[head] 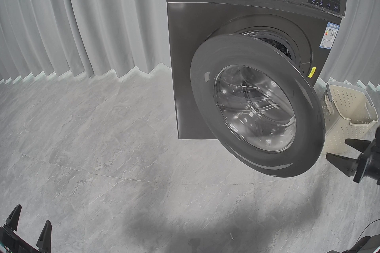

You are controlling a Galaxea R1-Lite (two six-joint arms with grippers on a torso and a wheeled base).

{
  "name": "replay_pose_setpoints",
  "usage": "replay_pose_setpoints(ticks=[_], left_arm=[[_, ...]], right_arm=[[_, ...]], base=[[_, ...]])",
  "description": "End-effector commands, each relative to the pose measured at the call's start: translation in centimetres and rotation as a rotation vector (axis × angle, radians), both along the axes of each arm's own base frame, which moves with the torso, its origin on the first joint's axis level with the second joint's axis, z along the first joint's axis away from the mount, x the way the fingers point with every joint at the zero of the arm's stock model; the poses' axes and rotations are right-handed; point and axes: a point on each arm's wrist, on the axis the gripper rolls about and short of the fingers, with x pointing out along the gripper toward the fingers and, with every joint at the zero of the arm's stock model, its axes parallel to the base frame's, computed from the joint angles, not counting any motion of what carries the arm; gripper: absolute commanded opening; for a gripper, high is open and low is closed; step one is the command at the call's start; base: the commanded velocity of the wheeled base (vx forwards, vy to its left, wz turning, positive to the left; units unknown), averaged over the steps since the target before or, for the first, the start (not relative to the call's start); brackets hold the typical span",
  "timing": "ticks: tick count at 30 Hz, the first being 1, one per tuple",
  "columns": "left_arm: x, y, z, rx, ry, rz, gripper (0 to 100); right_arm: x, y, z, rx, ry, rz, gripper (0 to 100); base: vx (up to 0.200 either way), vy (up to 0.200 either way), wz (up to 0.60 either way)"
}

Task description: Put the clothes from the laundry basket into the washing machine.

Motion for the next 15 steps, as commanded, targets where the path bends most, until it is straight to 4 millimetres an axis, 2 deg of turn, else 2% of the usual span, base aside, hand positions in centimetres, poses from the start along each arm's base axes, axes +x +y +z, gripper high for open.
replay_pose_setpoints(ticks=[1,6,8,9,12,15], left_arm=[[0.0,0.0,-0.5,0.009,0.007,-0.008,100],[0.0,0.0,-0.5,-0.001,0.007,-0.005,100],[0.0,0.0,-0.5,-0.001,0.007,-0.005,100],[0.0,0.0,-0.5,-0.003,0.007,-0.005,100],[0.0,0.0,-0.5,-0.001,0.007,-0.005,100],[0.0,0.0,-0.5,-0.001,0.007,-0.005,100]], right_arm=[[6.6,1.1,-0.7,-0.047,0.122,-0.081,100],[8.6,1.0,-0.5,-0.061,0.053,-0.211,100],[8.6,1.0,-0.5,-0.06,0.051,-0.213,100],[9.5,-0.2,-0.3,-0.063,0.021,-0.307,100],[10.1,-2.3,0.3,-0.064,-0.02,-0.404,100],[9.9,-3.3,1.0,-0.058,-0.064,-0.448,100]], base=[[0.0,0.0,0.0],[0.0,0.0,0.0],[0.0,0.0,0.0],[0.0,0.0,0.0],[0.0,0.0,0.0],[0.0,0.0,0.0]])
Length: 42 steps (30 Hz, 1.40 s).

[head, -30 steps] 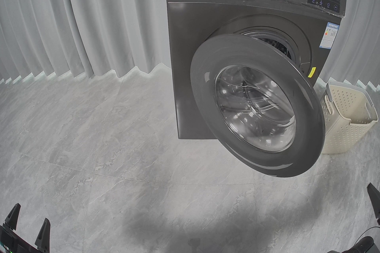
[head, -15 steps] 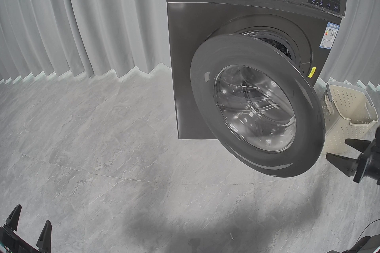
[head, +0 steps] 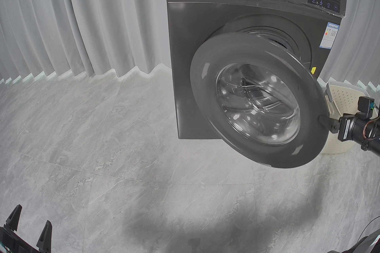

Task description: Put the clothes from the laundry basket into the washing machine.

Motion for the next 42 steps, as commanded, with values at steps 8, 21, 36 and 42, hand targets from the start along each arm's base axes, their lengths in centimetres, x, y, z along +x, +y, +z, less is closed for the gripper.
replay_pose_setpoints(ticks=[8,21,36,42], left_arm=[[0.0,0.0,-0.5,0.005,0.006,0.0,100],[0.0,0.0,-0.5,0.003,0.004,0.002,100],[0.0,0.0,-0.5,0.017,0.005,0.002,100],[0.0,0.0,-0.5,0.015,0.005,0.002,100]], right_arm=[[-2.9,-1.6,-1.2,0.01,-0.013,-0.021,100],[-6.4,2.7,-4.7,0.066,0.1,0.409,100],[-5.6,5.8,-3.7,0.254,0.067,0.559,100],[-3.9,6.5,-3.9,0.259,0.019,0.56,100]], base=[[0.0,-0.1,0.0],[0.0,-0.2,0.0],[0.027,-0.093,0.0],[0.2,0.0,0.0]])
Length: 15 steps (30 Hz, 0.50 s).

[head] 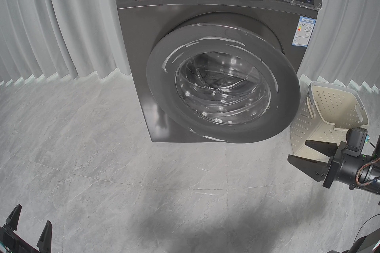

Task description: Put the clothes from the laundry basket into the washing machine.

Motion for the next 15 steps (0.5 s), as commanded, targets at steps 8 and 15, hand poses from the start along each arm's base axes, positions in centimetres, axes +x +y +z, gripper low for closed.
replay_pose_setpoints(ticks=[8,15], left_arm=[[0.0,0.0,-0.5,-0.003,0.003,0.0,100],[0.0,0.0,-0.5,-0.001,0.003,0.001,100]], right_arm=[[3.2,1.2,-0.8,-0.006,0.023,-0.017,0],[5.0,1.6,-0.6,0.004,-0.02,-0.062,0]], base=[[0.2,0.0,0.0],[0.143,0.0,0.0]])
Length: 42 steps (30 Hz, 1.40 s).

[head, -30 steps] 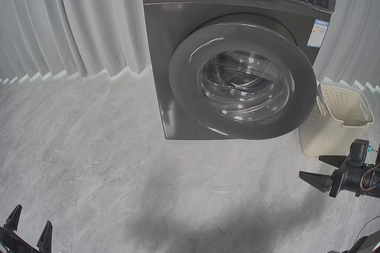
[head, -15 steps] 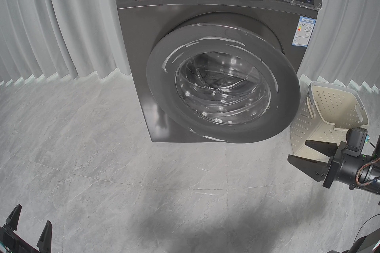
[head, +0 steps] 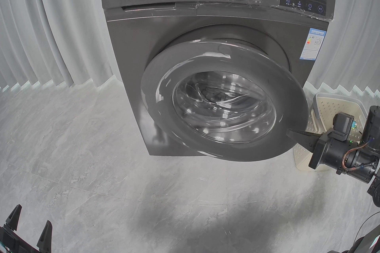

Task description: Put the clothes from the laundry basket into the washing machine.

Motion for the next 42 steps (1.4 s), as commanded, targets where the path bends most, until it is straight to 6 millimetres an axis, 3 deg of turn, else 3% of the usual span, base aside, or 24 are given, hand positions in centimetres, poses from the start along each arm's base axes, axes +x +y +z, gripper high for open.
replay_pose_setpoints(ticks=[1,9,13,21,30,37,42], left_arm=[[0.0,0.0,-0.5,0.004,0.003,-0.001,100],[0.0,0.0,-0.5,0.001,0.003,0.005,100],[0.0,0.0,-0.5,0.002,0.003,0.005,100],[0.0,0.0,-0.5,0.002,0.003,0.005,100],[0.0,0.0,-0.5,0.001,0.003,0.005,100],[0.0,0.0,-0.5,0.002,0.003,0.005,100],[0.0,0.0,-0.5,0.001,0.003,0.005,100]], right_arm=[[1.4,0.2,-0.5,-0.016,0.007,-0.049,0],[2.9,-0.8,0.8,-0.01,-0.059,-0.202,0],[2.8,-1.3,0.9,-0.01,-0.064,-0.221,0],[2.6,-1.6,0.1,-0.073,-0.066,-0.266,0],[4.4,-2.5,0.6,-0.053,-0.12,-0.353,0],[3.6,-2.4,-0.5,-0.071,-0.08,-0.341,0],[0.8,-1.4,-2.8,-0.118,-0.001,-0.237,0]], base=[[0.0,0.0,0.0],[0.0,-0.05,0.0],[0.0,-0.2,0.0],[0.0,0.0,0.0],[0.0,0.0,0.0],[0.0,0.0,0.0],[0.0,0.0,0.0]])
